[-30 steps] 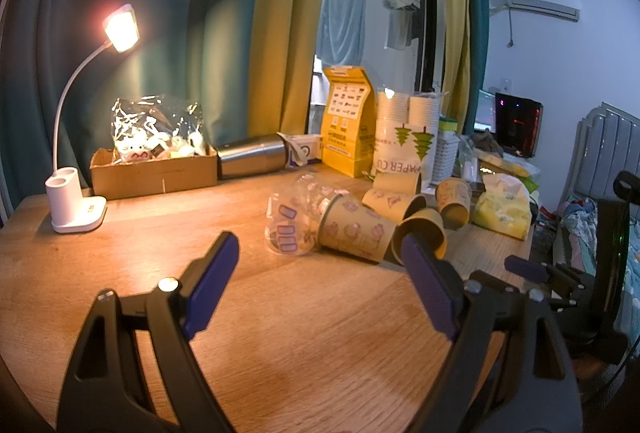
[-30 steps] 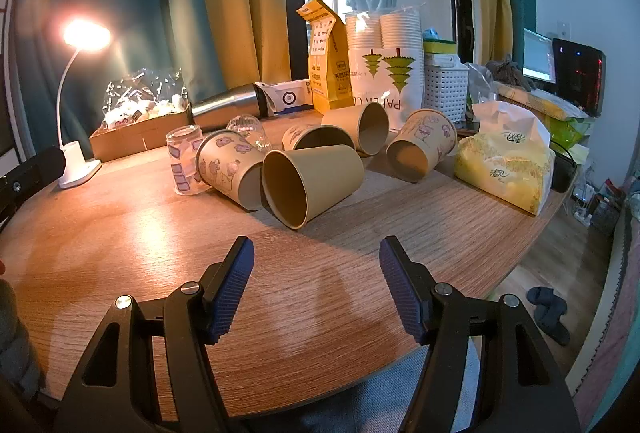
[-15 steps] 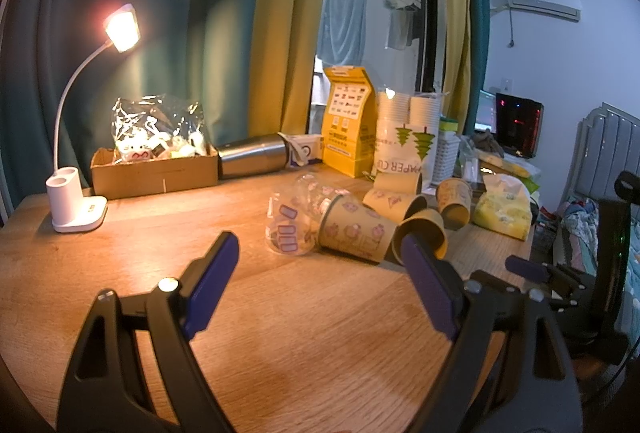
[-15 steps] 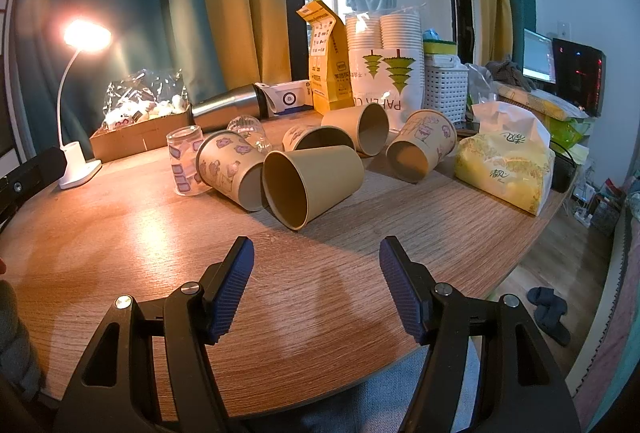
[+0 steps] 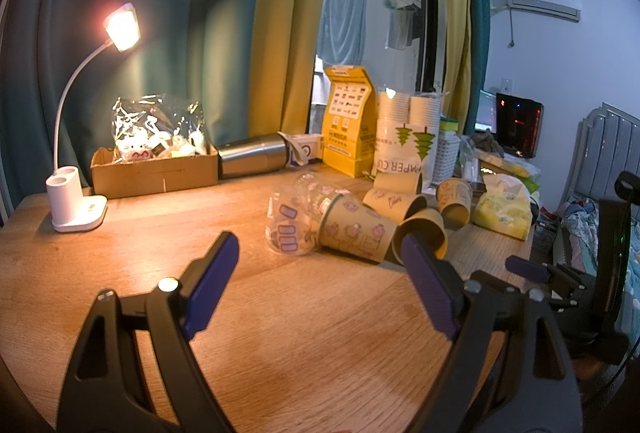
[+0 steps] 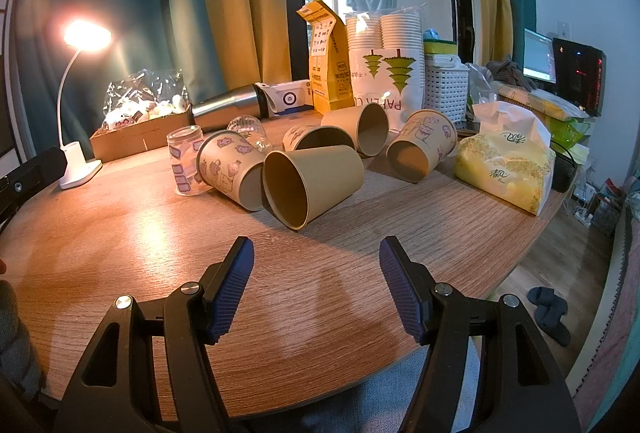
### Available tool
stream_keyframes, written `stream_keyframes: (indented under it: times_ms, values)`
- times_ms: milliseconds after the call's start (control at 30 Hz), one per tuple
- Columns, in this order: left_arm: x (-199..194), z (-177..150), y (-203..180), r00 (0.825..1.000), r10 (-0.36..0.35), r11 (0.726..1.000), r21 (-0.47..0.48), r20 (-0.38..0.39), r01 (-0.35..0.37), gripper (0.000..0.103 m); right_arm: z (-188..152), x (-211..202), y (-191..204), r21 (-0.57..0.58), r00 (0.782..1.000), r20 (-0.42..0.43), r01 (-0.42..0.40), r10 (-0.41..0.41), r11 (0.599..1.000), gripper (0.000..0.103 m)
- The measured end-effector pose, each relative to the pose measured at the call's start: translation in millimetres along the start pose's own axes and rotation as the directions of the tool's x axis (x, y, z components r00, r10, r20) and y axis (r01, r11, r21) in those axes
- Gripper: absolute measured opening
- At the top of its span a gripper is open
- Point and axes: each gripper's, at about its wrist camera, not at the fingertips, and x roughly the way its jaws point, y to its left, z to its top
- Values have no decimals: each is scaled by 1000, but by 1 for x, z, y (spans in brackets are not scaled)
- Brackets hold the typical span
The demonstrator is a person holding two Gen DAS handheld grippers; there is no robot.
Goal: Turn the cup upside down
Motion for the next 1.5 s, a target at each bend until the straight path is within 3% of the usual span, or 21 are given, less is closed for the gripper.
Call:
stream_keyframes:
  times_ms: [1167, 1400, 1500]
  values:
    - [3, -2, -1, 1000, -7, 1000, 6, -25, 7, 85, 0, -1, 2, 6, 1000, 4, -17, 17, 1000, 69]
    - [26, 16, -24, 984, -31, 982, 179, -174, 63, 85, 2, -1, -4, 33, 999, 12, -46, 45, 998, 68]
    - [45, 39, -36, 968, -42, 945, 303, -248, 118, 85, 1, -2, -5, 41, 998, 16, -63, 62, 997, 68]
